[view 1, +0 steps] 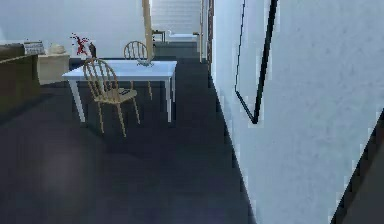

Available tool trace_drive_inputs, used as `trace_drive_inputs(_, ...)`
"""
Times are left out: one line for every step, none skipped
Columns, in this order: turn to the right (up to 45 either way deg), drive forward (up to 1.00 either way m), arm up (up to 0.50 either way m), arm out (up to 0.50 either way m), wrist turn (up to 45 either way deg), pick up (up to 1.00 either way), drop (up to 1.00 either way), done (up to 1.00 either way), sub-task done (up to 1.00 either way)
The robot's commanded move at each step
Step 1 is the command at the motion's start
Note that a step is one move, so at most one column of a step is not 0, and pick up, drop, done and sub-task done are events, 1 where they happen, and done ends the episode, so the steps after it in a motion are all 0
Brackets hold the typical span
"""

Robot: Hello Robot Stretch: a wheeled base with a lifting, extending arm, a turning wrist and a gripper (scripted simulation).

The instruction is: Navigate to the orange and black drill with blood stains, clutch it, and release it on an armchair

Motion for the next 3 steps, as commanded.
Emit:
trace_drive_inputs(0.0, 0.35, 0.0, 0.0, 0.0, 0.0, 0.0, 0.0, 0.0)
trace_drive_inputs(-42.0, 0.0, 0.0, 0.0, 0.0, 0.0, 0.0, 0.0, 0.0)
trace_drive_inputs(0.0, 1.0, 0.0, 0.0, 0.0, 0.0, 0.0, 0.0, 0.0)
